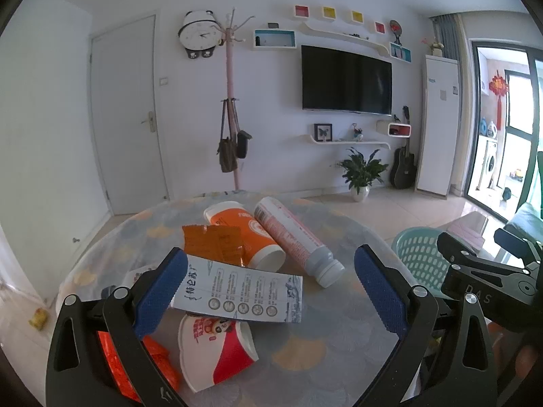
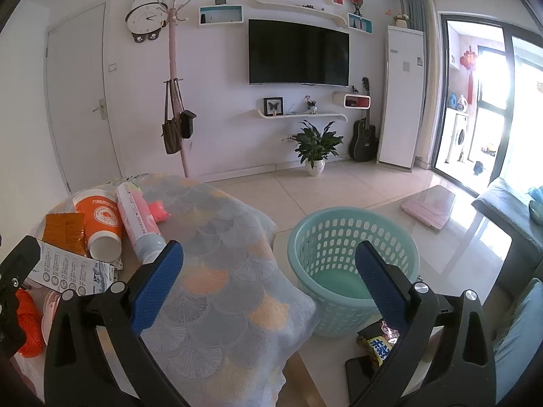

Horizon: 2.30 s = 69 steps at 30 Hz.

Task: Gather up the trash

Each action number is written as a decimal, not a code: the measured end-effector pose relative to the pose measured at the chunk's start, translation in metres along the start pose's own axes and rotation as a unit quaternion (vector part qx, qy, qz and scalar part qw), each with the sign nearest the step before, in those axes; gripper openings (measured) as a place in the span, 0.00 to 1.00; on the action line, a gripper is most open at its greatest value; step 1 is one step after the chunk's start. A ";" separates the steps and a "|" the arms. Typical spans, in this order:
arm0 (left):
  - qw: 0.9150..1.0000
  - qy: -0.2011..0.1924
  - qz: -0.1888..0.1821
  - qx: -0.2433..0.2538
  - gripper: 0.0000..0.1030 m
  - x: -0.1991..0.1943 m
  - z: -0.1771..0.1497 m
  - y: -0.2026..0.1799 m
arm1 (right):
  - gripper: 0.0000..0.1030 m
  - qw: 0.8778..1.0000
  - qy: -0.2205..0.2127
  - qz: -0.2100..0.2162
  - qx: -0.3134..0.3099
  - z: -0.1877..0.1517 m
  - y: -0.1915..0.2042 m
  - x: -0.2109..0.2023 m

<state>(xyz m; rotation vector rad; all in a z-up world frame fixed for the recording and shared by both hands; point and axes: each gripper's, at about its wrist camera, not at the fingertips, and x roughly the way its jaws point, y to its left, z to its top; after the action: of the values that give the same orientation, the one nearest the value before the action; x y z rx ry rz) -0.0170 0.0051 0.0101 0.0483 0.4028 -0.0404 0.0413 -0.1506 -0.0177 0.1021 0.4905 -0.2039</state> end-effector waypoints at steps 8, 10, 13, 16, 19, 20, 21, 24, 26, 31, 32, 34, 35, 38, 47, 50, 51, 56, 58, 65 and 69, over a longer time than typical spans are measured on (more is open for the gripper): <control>1.000 0.005 0.014 -0.003 0.93 0.002 -0.001 0.000 | 0.94 1.000 0.001 -0.004 -0.002 -0.001 0.001 0.000; 1.000 0.006 0.014 -0.004 0.93 0.001 -0.002 0.001 | 0.94 1.000 0.000 -0.018 -0.007 -0.001 0.004 0.000; 1.000 0.006 0.014 -0.005 0.93 0.001 -0.003 0.001 | 0.94 1.000 -0.002 -0.023 -0.012 0.000 0.005 0.000; 1.000 0.006 0.017 -0.004 0.93 0.001 -0.004 0.000 | 0.94 1.000 -0.001 -0.016 -0.005 0.001 0.004 0.000; 1.000 0.006 0.018 -0.006 0.93 0.000 -0.004 0.001 | 0.94 1.000 0.000 -0.012 -0.005 0.001 0.004 0.000; 1.000 0.005 0.019 -0.008 0.93 0.000 -0.003 0.002 | 0.94 1.000 0.002 -0.009 -0.004 0.001 0.004 0.000; 1.000 0.005 0.020 -0.009 0.93 -0.001 -0.003 0.002 | 0.94 1.000 0.003 -0.007 -0.003 0.000 0.005 0.000; 1.000 0.005 0.018 -0.013 0.93 -0.002 -0.002 0.006 | 0.94 1.000 0.004 -0.003 -0.004 0.000 0.006 0.001; 1.000 0.005 0.019 -0.012 0.93 -0.001 -0.002 0.006 | 0.94 1.000 0.003 -0.004 -0.008 0.000 0.008 0.001; 1.000 0.004 0.017 -0.012 0.93 -0.002 -0.002 0.007 | 0.93 1.000 0.000 0.009 -0.015 -0.001 0.013 0.000; 1.000 0.005 0.018 -0.012 0.93 -0.002 -0.002 0.007 | 0.89 1.000 -0.001 0.015 -0.016 -0.001 0.015 0.000; 1.000 0.004 0.018 -0.024 0.93 -0.008 -0.001 0.012 | 0.85 0.999 -0.004 0.026 -0.021 0.000 0.019 0.000; 0.999 0.000 0.020 -0.032 0.93 -0.012 -0.001 0.016 | 0.82 0.999 -0.006 0.034 -0.023 0.000 0.021 0.000; 0.998 -0.008 0.040 -0.057 0.93 -0.027 0.000 0.041 | 0.70 0.997 -0.005 0.068 -0.031 0.004 0.028 0.004; 0.987 0.065 0.096 -0.109 0.93 -0.022 -0.027 0.138 | 0.48 0.979 0.042 0.186 -0.075 0.017 0.078 0.048; 0.982 0.105 0.070 -0.138 0.93 -0.006 -0.045 0.157 | 0.48 0.964 0.062 0.239 -0.096 0.016 0.099 0.058; 0.980 0.112 0.064 -0.150 0.93 -0.001 -0.050 0.162 | 0.48 0.961 0.063 0.249 -0.105 0.014 0.106 0.059; 0.972 0.145 0.047 -0.180 0.92 0.022 -0.068 0.172 | 0.53 0.958 0.077 0.250 -0.116 0.013 0.123 0.078; 0.968 0.164 0.037 -0.186 0.91 0.033 -0.075 0.169 | 0.59 0.961 0.080 0.240 -0.110 0.015 0.120 0.086; 0.962 0.200 0.037 -0.183 0.64 0.059 -0.091 0.168 | 0.61 0.954 0.136 0.243 -0.108 0.019 0.124 0.136; 0.963 0.193 0.034 -0.184 0.44 0.057 -0.090 0.170 | 0.61 0.952 0.147 0.249 -0.103 0.023 0.131 0.149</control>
<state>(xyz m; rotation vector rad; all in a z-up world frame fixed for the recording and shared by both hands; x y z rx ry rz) 0.0081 0.1785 -0.0885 -0.3023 0.7921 0.1150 0.2087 -0.0517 -0.0621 0.0500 0.7629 0.3638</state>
